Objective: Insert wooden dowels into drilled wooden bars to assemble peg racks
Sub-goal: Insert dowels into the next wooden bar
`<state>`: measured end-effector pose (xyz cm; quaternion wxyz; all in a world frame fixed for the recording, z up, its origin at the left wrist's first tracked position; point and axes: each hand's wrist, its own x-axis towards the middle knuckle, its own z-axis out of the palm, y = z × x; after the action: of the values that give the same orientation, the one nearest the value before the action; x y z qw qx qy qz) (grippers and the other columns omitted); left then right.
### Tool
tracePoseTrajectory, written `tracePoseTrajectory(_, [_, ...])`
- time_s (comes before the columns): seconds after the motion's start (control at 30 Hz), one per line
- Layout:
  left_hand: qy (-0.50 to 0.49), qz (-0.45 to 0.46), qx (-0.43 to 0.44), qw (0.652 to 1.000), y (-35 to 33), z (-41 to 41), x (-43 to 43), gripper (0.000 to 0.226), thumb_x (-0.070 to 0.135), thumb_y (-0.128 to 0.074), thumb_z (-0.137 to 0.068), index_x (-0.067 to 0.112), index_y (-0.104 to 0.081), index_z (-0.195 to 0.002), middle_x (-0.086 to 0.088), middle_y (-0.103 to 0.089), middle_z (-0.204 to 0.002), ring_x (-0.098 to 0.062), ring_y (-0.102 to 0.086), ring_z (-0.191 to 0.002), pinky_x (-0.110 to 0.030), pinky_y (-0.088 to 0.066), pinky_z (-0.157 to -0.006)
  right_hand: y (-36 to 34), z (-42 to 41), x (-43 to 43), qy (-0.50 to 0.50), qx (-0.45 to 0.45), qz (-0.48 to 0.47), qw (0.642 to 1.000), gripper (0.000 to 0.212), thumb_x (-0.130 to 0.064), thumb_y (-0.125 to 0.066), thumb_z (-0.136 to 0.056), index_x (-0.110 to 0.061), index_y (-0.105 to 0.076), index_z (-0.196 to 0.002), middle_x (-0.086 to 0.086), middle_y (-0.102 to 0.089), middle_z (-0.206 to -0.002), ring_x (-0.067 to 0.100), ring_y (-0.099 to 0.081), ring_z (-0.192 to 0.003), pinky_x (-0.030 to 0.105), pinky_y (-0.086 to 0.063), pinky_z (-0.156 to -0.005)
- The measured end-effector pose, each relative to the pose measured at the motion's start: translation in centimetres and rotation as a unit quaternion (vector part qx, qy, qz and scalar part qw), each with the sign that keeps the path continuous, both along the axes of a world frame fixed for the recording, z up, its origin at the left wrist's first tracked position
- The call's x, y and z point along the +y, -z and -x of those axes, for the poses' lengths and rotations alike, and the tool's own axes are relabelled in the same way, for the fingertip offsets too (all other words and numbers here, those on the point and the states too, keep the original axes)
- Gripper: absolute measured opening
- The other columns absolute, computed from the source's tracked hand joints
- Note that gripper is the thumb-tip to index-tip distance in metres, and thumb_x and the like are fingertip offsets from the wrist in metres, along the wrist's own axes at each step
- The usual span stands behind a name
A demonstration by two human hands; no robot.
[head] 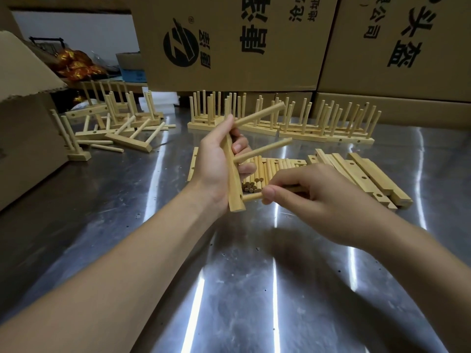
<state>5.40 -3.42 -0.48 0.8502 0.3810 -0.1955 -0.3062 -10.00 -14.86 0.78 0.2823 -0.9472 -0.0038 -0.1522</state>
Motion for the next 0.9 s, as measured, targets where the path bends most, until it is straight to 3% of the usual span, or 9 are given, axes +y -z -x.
tracePoseTrajectory(0.27, [0.043,0.044,0.059,0.996,-0.7,0.0,0.5,0.051,0.062,-0.05,-0.105,0.02,-0.054,-0.076,0.006,-0.038,-0.062,-0.008,-0.033,-0.048,-0.02,-0.031,-0.043,-0.5,0.0,0.7,-0.017,-0.014,-0.047,0.999,0.034,-0.054,-0.059,-0.098,-0.031,-0.084,-0.098,-0.013,-0.049,-0.054,0.006,-0.042,-0.051,0.016,-0.033,-0.052])
tracePoseTrajectory(0.5, [0.037,0.01,-0.018,0.999,-1.4,0.5,1.0,0.052,0.062,-0.042,-0.109,0.02,-0.049,-0.078,0.006,-0.035,-0.064,-0.009,-0.031,-0.051,-0.02,-0.032,-0.041,-0.2,-0.1,1.5,-0.038,-0.032,-0.033,0.998,0.033,-0.047,-0.058,-0.102,-0.026,-0.082,-0.093,-0.011,-0.043,-0.049,0.008,-0.036,-0.046,0.018,-0.027,-0.048])
tracePoseTrajectory(0.67, [0.002,-0.017,-0.078,0.997,-1.7,0.8,1.1,0.05,0.062,-0.043,-0.108,0.019,-0.045,-0.081,0.004,-0.032,-0.069,-0.011,-0.027,-0.057,-0.024,-0.021,-0.049,0.3,-0.3,1.6,-0.03,-0.032,-0.054,0.998,0.031,-0.039,-0.061,-0.105,-0.024,-0.081,-0.086,-0.009,-0.034,-0.047,0.008,-0.03,-0.042,0.016,-0.025,-0.046])
tracePoseTrajectory(0.9, [-0.039,-0.015,-0.12,0.992,-1.3,1.1,1.0,0.052,0.063,-0.042,-0.108,0.02,-0.044,-0.079,0.004,-0.034,-0.068,-0.011,-0.029,-0.056,-0.025,-0.026,-0.046,0.8,-0.3,1.2,-0.022,0.009,-0.191,0.981,0.035,-0.04,-0.063,-0.104,-0.018,-0.083,-0.084,-0.006,-0.028,-0.048,0.015,-0.022,-0.044,0.027,-0.019,-0.045])
